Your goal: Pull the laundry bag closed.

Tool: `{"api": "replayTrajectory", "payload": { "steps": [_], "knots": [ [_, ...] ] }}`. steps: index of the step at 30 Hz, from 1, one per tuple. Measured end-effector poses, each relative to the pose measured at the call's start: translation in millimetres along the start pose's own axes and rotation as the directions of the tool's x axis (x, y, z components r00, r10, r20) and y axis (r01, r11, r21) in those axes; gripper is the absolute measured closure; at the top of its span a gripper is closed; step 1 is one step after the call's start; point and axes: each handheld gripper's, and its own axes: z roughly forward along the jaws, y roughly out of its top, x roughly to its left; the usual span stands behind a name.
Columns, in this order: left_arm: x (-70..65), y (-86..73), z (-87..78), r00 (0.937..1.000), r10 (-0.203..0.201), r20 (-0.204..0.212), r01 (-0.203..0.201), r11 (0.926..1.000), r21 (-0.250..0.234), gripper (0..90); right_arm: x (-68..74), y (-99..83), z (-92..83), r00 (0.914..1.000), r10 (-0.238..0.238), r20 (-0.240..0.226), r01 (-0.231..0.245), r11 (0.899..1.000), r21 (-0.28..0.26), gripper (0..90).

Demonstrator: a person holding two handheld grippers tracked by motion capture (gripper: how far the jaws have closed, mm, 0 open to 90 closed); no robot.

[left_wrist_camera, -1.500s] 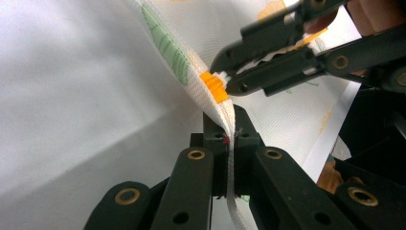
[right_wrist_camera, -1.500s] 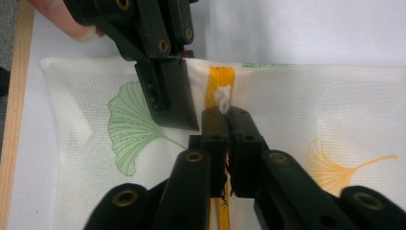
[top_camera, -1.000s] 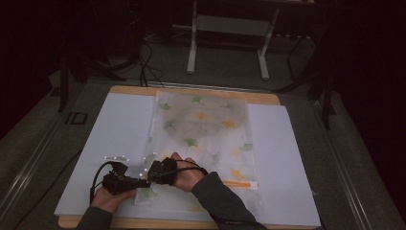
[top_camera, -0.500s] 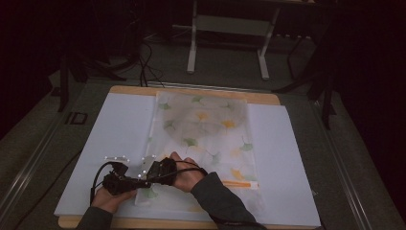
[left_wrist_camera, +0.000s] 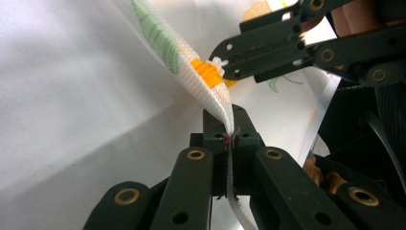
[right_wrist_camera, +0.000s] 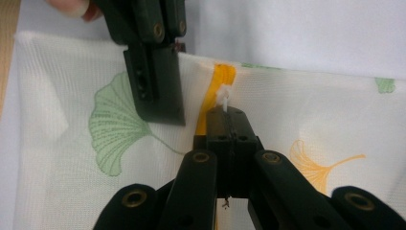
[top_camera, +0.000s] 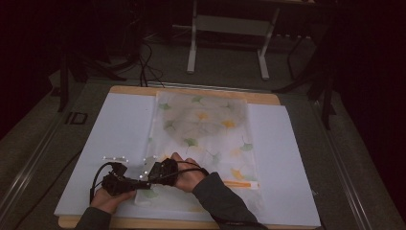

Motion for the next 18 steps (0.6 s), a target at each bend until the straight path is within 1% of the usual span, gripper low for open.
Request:
{"api": "replayTrajectory", "payload": {
  "steps": [3,4,5,7,8,10,11,12,13,15,16,18],
  "knots": [
    [-1.4,0.7,-1.5,0.9999,0.011,-0.008,-0.011,0.9999,-0.005,89.1,1.3,-1.1,1.6,1.0000,-0.006,-0.001,0.006,1.000,0.005,90.0],
    [-0.8,0.7,-2.4,1.0000,0.007,0.000,-0.007,0.9998,-0.016,89.1,1.6,-1.1,1.9,1.0000,-0.008,-0.002,0.008,1.000,0.008,90.0],
    [-0.7,0.7,-2.9,1.0000,0.002,0.004,-0.002,0.9999,-0.017,89.2,1.6,-1.5,2.2,0.9999,-0.015,-0.004,0.015,1.000,0.011,90.0],
    [-0.4,0.5,-3.7,1.0000,-0.001,-0.004,0.001,0.9997,-0.025,89.2,1.2,-2.4,1.4,0.9999,-0.011,-0.006,0.011,1.000,0.006,90.0],
    [-0.1,0.5,-3.5,1.0000,-0.001,0.002,0.001,0.9997,-0.024,89.2,1.2,-2.9,1.2,0.9999,-0.008,-0.010,0.008,1.000,0.006,90.0],
    [0.0,0.4,-3.2,1.0000,-0.002,-0.006,0.001,0.9998,-0.022,89.2,1.1,-3.7,0.7,0.9998,-0.013,-0.012,0.013,1.000,0.006,90.0],
    [0.0,0.4,-3.0,1.0000,0.001,-0.002,-0.001,0.9998,-0.021,89.2,1.5,-4.1,0.2,0.9998,-0.014,-0.014,0.015,1.000,0.012,90.0],
    [0.0,0.5,-2.6,1.0000,0.000,0.001,0.000,0.9999,-0.017,89.2,1.9,-4.5,-0.8,0.9999,-0.016,-0.006,0.016,1.000,0.013,90.0],
    [-0.1,0.5,-2.3,1.0000,0.003,-0.006,-0.003,0.9999,-0.012,89.1,1.9,-5.4,-1.6,0.9999,-0.017,-0.002,0.017,1.000,0.008,90.0],
    [-2.0,0.6,0.8,0.9998,0.019,-0.010,-0.019,0.9998,0.007,88.9,2.7,-5.5,-1.8,0.9999,-0.015,0.005,0.015,1.000,0.012,90.0],
    [-2.4,0.3,1.5,0.9994,0.030,-0.017,-0.030,0.9995,0.005,88.7,3.2,-5.0,-1.6,0.9998,-0.018,0.008,0.018,1.000,0.017,90.0],
    [-1.3,0.0,0.0,0.9996,0.029,-0.004,-0.029,0.9996,-0.004,87.9,3.2,-4.3,-1.5,0.9997,-0.024,0.010,0.024,1.000,0.018,90.0]
  ]
}}
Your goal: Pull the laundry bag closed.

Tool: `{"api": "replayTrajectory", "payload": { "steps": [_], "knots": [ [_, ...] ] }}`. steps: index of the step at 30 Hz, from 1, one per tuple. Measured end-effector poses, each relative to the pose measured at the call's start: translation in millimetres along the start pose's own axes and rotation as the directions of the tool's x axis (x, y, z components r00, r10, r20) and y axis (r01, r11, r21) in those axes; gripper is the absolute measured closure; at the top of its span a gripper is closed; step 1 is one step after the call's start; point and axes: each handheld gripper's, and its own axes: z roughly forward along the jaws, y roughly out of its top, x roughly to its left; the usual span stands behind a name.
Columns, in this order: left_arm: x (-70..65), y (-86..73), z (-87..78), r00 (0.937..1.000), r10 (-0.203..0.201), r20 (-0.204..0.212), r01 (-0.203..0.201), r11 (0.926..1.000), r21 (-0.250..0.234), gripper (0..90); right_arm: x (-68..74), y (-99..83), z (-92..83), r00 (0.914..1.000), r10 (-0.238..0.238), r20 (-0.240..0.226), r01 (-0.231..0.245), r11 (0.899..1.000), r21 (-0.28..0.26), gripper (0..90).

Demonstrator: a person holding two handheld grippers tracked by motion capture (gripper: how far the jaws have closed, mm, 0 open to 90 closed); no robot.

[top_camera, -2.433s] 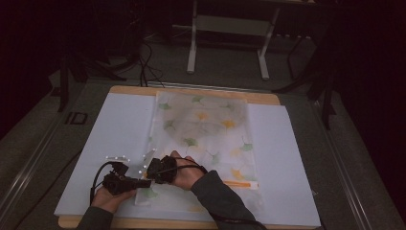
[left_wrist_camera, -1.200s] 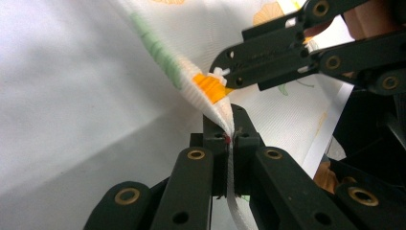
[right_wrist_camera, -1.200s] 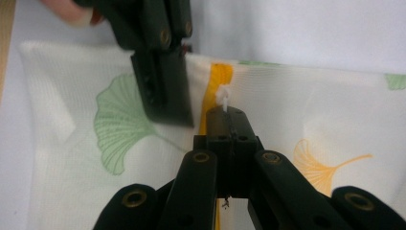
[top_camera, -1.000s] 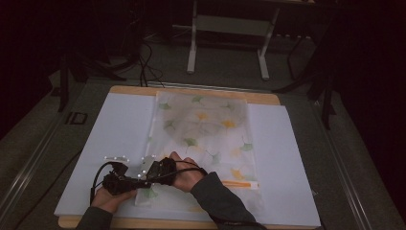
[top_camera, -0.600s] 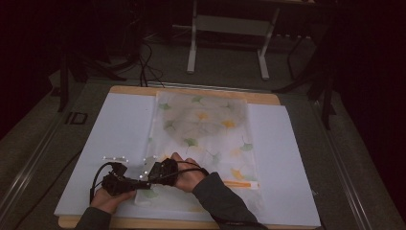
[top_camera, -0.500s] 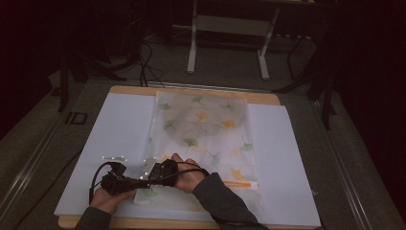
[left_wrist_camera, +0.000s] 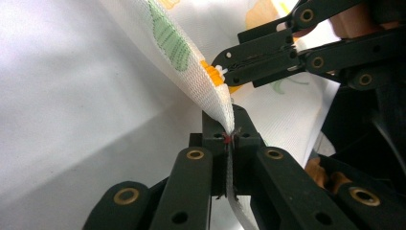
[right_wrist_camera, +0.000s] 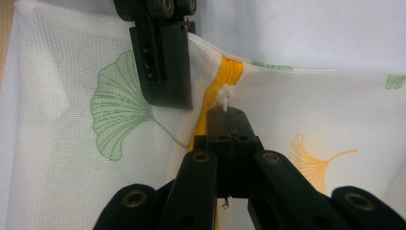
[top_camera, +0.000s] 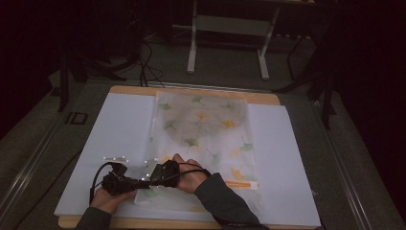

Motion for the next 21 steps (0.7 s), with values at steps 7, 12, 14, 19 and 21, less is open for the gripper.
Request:
{"api": "replayTrajectory", "payload": {
  "steps": [7,12,14,19,21],
  "knots": [
    [5.8,-3.3,-14.9,0.9990,-0.031,0.032,0.033,0.9967,-0.074,81.3,-0.7,1.3,-0.4,1.0000,-0.003,0.003,0.003,1.000,0.004,90.0],
    [5.0,-2.1,-11.8,0.9990,-0.030,0.034,0.032,0.9973,-0.066,81.8,2.1,3.9,2.2,0.9998,-0.018,-0.001,0.018,1.000,0.009,90.0],
    [4.5,-1.6,-9.8,0.9992,-0.030,0.028,0.031,0.9977,-0.059,81.5,3.0,4.6,3.3,0.9996,-0.030,0.001,0.030,0.999,0.016,90.0],
    [7.6,-1.9,-8.1,0.9982,-0.046,0.039,0.048,0.9975,-0.051,72.3,2.3,4.7,0.7,0.9996,-0.025,0.010,0.025,1.000,0.002,90.0],
    [8.2,-1.6,-8.9,0.9974,-0.051,0.051,0.055,0.9964,-0.065,71.4,2.8,5.4,-0.7,0.9995,-0.029,0.013,0.029,1.000,0.003,90.0]
  ]
}}
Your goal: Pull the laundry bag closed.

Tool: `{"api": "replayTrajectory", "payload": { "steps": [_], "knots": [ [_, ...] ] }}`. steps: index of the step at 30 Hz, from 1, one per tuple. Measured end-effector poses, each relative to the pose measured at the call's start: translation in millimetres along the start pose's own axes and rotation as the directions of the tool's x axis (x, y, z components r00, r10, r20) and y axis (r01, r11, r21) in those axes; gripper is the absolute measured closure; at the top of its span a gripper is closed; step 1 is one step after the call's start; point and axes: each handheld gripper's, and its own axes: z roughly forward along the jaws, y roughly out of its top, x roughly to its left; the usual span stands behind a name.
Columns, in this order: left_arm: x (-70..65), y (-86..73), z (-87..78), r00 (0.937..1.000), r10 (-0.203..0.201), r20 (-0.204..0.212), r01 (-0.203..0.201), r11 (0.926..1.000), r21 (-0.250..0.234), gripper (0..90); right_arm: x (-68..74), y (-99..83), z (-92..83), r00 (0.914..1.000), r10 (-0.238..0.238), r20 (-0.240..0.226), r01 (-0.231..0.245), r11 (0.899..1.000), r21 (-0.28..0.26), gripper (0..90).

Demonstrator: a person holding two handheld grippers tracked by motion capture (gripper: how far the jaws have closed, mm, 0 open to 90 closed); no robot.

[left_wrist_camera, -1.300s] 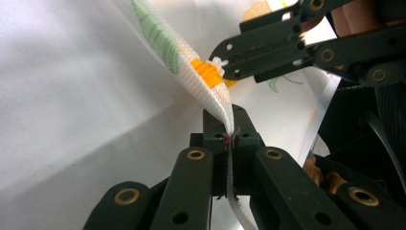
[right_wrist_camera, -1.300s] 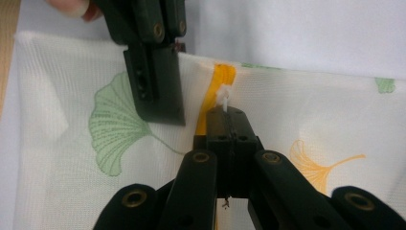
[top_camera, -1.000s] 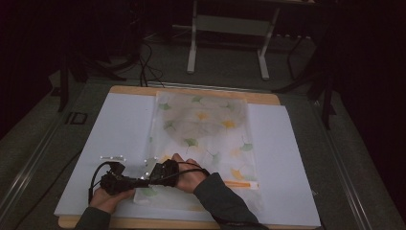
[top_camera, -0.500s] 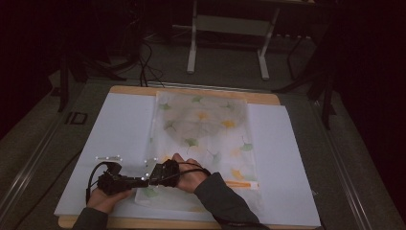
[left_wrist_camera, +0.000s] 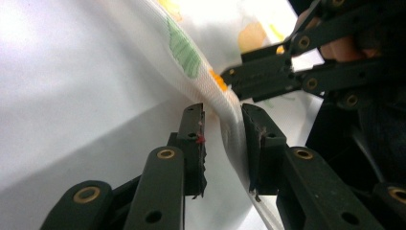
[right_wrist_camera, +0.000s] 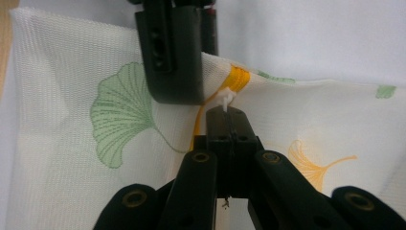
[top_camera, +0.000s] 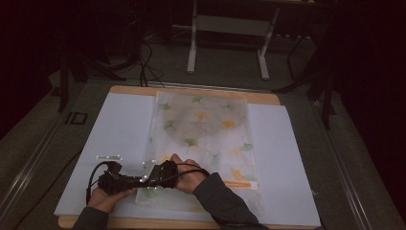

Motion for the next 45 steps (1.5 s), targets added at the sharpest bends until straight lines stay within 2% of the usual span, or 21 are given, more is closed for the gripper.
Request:
{"api": "replayTrajectory", "payload": {
  "steps": [1,6,12,17,18,23,24,28,32,36,39,41,45],
  "knots": [
    [0.6,0.2,-0.7,1.0000,0.001,0.008,-0.001,1.0000,-0.005,71.7,0.2,0.3,-0.4,1.0000,-0.006,-0.001,0.006,1.000,0.003,90.0],
    [0.0,0.1,-1.4,0.9997,-0.015,-0.018,0.015,0.9999,0.007,88.5,0.9,0.0,0.8,0.9999,-0.015,0.003,0.015,1.000,0.014,90.0],
    [-0.4,-0.2,-2.6,0.9997,-0.021,-0.015,0.021,0.9998,-0.005,89.3,2.5,-2.9,1.8,0.9998,-0.020,-0.001,0.020,1.000,0.015,90.0],
    [1.0,-0.4,-3.2,0.9994,-0.033,0.006,0.034,0.9992,-0.023,89.4,3.2,-4.1,-0.3,0.9997,-0.022,0.002,0.022,1.000,0.018,90.0],
    [1.7,-0.9,-3.2,0.9992,-0.037,0.011,0.038,0.9989,-0.028,89.4,3.3,-4.2,-0.3,0.9998,-0.018,-0.009,0.018,1.000,0.016,90.0],
    [5.1,-2.6,-8.4,0.9972,-0.068,0.032,0.070,0.9951,-0.070,89.3,4.5,-4.2,1.0,0.9993,-0.038,-0.008,0.038,0.998,0.044,90.0],
    [5.9,-2.6,-9.0,0.9974,-0.064,0.032,0.066,0.9958,-0.064,89.3,5.0,-5.4,1.4,0.9990,-0.045,0.003,0.044,0.998,0.054,90.0],
    [7.4,-3.1,-6.3,0.9970,-0.061,0.047,0.064,0.9967,-0.050,88.3,2.6,-9.8,-1.3,0.9997,-0.019,0.015,0.019,0.999,0.037,90.0],
    [7.9,-3.4,-2.1,0.9951,-0.068,0.072,0.071,0.9970,-0.033,78.6,2.3,-9.2,-4.7,0.9996,-0.023,0.015,0.023,0.999,0.028,90.0],
    [7.0,-1.7,3.8,0.9945,-0.058,0.087,0.059,0.9983,-0.005,76.3,2.4,-7.1,-7.2,0.9993,-0.028,0.024,0.027,0.999,0.020,90.0],
    [6.1,-0.4,7.6,0.9945,-0.050,0.092,0.049,0.9987,0.013,78.2,2.6,-6.1,-8.0,0.9992,-0.032,0.023,0.032,0.999,0.016,90.0],
    [5.2,0.5,8.5,0.9955,-0.036,0.087,0.034,0.9990,0.030,87.3,2.9,-6.0,-7.7,0.9991,-0.034,0.024,0.033,0.999,0.015,90.0],
    [3.7,1.3,8.7,0.9967,-0.029,0.075,0.026,0.9987,0.044,88.9,3.3,-7.4,-6.6,0.9988,-0.041,0.027,0.041,0.999,0.024,90.0]
  ]
}}
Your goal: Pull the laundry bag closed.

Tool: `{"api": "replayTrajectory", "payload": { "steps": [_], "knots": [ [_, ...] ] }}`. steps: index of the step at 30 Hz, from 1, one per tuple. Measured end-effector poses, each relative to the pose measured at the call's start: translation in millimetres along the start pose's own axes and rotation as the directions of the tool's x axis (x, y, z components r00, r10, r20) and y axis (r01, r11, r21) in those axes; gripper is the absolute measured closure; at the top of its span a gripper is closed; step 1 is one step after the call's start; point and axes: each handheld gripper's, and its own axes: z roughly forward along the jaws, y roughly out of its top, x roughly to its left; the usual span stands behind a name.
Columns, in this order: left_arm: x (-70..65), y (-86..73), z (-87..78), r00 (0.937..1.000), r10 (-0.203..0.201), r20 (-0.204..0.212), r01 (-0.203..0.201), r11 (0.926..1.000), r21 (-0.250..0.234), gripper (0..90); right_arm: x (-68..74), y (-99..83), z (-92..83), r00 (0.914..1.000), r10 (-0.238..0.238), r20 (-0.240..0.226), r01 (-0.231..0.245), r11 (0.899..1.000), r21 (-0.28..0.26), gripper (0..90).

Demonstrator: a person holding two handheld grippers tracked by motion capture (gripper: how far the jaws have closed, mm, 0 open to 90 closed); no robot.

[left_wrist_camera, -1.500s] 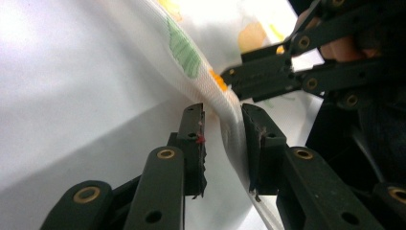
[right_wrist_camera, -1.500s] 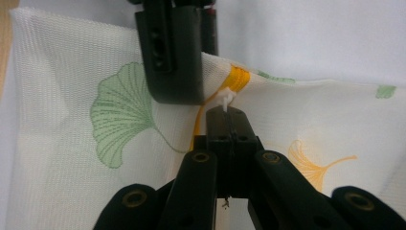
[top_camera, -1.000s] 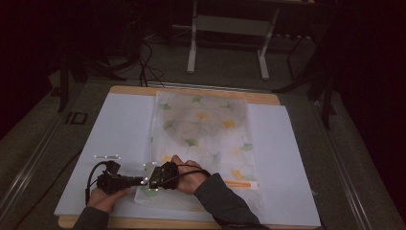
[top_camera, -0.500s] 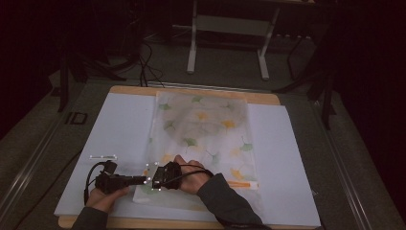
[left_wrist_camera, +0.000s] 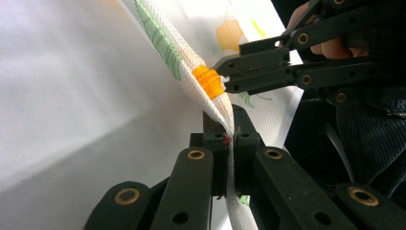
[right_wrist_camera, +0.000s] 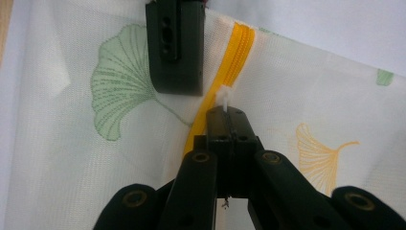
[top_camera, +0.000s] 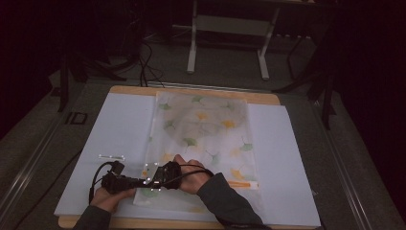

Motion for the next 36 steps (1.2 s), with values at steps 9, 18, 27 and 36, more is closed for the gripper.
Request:
{"api": "replayTrajectory", "payload": {
  "steps": [9,18,27,36],
  "knots": [
    [0.7,-0.7,-3.2,0.9999,-0.015,0.003,0.015,0.9998,-0.015,89.1,1.4,-4.7,-0.6,1.0000,0.002,0.003,-0.002,1.000,0.006,90.0],
    [1.5,-1.1,-4.9,0.9998,-0.018,-0.003,0.018,0.9995,-0.027,89.0,1.9,-10.1,-4.1,0.9999,0.011,-0.002,-0.011,1.000,0.004,90.0],
    [-0.8,-0.5,-4.3,0.9999,-0.006,-0.011,0.005,0.9997,-0.025,89.0,3.8,-14.6,-8.8,1.0000,0.004,0.004,-0.004,1.000,0.016,90.0],
    [-1.4,-0.5,-4.3,0.9999,-0.001,-0.014,0.001,0.9996,-0.027,89.0,3.6,-20.6,-10.8,0.9999,0.015,0.000,-0.015,1.000,0.017,90.0]
  ]
}}
